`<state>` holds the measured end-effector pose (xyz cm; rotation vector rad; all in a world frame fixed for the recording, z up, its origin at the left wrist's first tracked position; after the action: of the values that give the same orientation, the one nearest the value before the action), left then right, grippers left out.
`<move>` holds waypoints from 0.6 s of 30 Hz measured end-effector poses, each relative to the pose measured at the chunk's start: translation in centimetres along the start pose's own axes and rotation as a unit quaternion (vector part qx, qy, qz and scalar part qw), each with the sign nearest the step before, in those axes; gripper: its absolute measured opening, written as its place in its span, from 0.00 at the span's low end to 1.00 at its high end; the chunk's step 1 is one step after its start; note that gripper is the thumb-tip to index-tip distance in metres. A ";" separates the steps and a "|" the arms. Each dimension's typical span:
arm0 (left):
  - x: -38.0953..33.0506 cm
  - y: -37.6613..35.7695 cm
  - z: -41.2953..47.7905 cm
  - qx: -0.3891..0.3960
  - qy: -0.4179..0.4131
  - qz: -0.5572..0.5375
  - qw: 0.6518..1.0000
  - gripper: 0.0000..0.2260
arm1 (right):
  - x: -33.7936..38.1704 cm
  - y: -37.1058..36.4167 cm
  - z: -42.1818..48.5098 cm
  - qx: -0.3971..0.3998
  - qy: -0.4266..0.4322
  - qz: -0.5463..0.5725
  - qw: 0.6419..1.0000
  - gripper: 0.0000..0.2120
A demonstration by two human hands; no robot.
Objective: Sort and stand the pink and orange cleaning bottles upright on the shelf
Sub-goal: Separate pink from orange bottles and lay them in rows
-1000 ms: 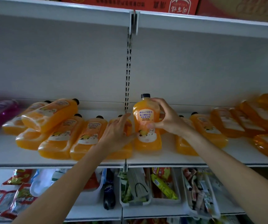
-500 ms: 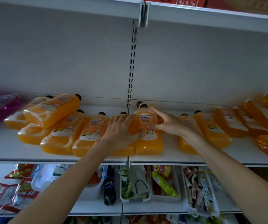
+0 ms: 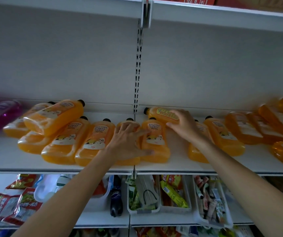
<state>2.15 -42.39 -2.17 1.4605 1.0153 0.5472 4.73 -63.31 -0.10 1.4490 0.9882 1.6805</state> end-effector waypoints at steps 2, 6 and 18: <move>0.0 0.0 0.0 -0.001 -0.001 -0.001 1.000 0.37 | -0.6 0.5 0.8 -0.011 -0.011 -0.047 0.999 0.25; -0.2 0.0 0.0 -0.005 -0.010 0.018 1.000 0.35 | -0.8 0.3 1.9 0.038 0.009 -0.128 0.991 0.27; -0.9 1.8 0.9 -0.039 0.044 -0.054 0.997 0.15 | -0.2 -2.5 4.9 0.114 -0.054 -0.362 0.923 0.27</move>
<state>2.94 -43.48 -0.43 1.3139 1.1233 0.5701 9.64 -61.84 -2.05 1.0888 1.4657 0.9580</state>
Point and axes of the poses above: each hand's wrist, its own z-axis towards the middle knuckle, its own y-axis out of the back of the hand, x = y × z, the point moved 4 cm from there along z, towards the middle knuckle, and after that the axes turned 14 degrees about x, right-handed, at the moved point
